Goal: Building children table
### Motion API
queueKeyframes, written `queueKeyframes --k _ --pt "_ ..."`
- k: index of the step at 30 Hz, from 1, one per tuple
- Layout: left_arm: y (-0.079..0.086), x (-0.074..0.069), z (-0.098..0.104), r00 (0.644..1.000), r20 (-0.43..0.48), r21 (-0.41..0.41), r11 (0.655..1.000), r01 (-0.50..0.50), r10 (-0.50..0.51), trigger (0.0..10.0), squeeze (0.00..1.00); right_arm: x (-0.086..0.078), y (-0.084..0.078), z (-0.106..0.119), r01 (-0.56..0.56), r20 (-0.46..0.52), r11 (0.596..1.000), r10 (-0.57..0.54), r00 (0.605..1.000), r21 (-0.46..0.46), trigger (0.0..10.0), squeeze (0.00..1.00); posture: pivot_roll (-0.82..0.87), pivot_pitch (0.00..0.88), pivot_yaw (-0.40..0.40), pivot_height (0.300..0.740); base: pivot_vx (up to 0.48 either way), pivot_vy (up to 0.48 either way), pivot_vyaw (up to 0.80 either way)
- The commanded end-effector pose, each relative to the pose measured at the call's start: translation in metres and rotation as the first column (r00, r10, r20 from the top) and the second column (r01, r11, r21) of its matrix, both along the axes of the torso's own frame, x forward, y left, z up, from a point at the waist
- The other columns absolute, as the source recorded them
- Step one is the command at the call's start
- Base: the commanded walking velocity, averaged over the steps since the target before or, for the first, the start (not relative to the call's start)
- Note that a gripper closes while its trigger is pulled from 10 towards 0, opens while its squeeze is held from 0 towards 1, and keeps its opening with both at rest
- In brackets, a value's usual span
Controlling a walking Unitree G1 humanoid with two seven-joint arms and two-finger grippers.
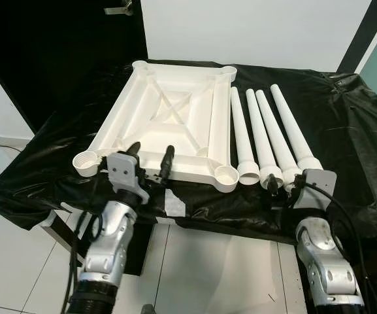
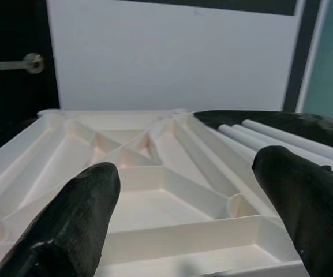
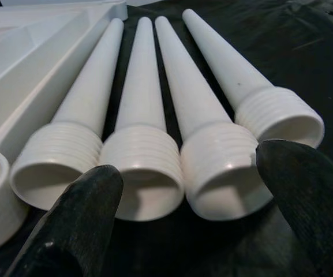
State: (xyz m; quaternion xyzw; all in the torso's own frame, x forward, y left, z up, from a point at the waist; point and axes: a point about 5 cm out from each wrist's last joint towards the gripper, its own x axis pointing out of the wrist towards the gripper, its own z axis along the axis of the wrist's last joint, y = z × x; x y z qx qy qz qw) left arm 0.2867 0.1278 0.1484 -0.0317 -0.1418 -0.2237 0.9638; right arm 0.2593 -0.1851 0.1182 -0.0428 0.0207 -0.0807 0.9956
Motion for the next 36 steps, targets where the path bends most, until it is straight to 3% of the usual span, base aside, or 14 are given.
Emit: queueKeyframes --k 1,13,24,36 --pt "-0.0064 -0.0024 -0.0013 0.997 0.011 0.030 0.997 0.074 -0.074 10.0 0.00 -0.0009 0.0017 0.0021 0.004 0.015 1.000 -0.004 1.000 -0.005 10.0 0.00 -0.05 0.022 0.006 0.740 0.000 0.000 0.00" --pt "-0.0031 0.0042 0.0000 0.998 0.023 0.059 0.996 0.062 -0.064 10.0 0.00 0.0019 0.0029 0.0033 -0.010 0.017 1.000 0.010 1.000 -0.020 10.0 0.00 -0.05 0.017 -0.005 0.740 0.000 0.000 0.00" --pt "-0.0060 0.0013 -0.0030 0.997 0.023 0.060 0.996 0.067 -0.068 10.0 0.00 0.0019 0.0035 0.0027 -0.017 0.013 0.999 0.018 1.000 -0.030 10.0 0.00 -0.05 0.021 -0.012 0.740 0.000 0.000 0.00" --pt "-0.0072 0.0019 -0.0047 0.998 0.026 0.057 0.996 0.062 -0.063 10.0 0.00 0.0031 0.0032 0.0035 -0.022 0.016 0.999 0.022 1.000 -0.037 10.0 0.00 -0.05 0.020 -0.016 0.740 0.303 0.000 0.00"
